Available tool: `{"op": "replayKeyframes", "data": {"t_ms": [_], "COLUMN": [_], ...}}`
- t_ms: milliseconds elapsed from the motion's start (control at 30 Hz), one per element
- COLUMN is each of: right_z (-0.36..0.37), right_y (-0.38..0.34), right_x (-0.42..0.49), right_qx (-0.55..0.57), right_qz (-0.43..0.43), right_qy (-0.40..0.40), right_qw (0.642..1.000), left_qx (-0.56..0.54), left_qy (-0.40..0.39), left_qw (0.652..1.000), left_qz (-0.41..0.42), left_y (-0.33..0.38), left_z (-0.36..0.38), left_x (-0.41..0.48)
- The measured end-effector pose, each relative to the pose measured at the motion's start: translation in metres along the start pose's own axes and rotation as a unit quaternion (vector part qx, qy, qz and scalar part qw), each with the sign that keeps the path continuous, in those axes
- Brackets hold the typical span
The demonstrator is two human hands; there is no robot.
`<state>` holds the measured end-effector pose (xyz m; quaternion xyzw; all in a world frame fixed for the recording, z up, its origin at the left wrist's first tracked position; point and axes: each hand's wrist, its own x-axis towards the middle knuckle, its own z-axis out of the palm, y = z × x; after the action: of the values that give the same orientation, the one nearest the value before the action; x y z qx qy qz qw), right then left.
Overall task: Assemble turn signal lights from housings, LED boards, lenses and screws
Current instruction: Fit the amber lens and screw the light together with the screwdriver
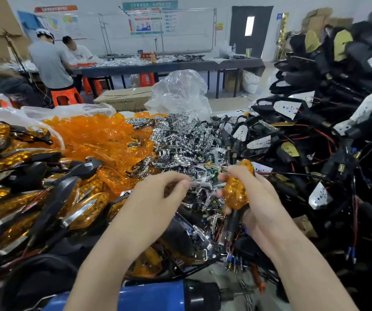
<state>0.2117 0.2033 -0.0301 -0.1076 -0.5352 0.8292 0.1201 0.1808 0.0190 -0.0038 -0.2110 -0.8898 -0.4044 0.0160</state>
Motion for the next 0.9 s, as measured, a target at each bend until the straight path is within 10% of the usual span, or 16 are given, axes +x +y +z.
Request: {"op": "replayKeyframes", "data": {"t_ms": [900], "right_z": [0.006], "right_y": [0.005], "right_x": [-0.005], "right_qx": [0.086], "right_qz": [0.019], "right_qy": [-0.061], "right_qw": [0.994], "left_qx": [-0.256], "left_qy": [-0.038], "left_qw": [0.964], "left_qz": [0.052], "left_y": [0.016], "left_z": [0.008], "left_x": [-0.003]}}
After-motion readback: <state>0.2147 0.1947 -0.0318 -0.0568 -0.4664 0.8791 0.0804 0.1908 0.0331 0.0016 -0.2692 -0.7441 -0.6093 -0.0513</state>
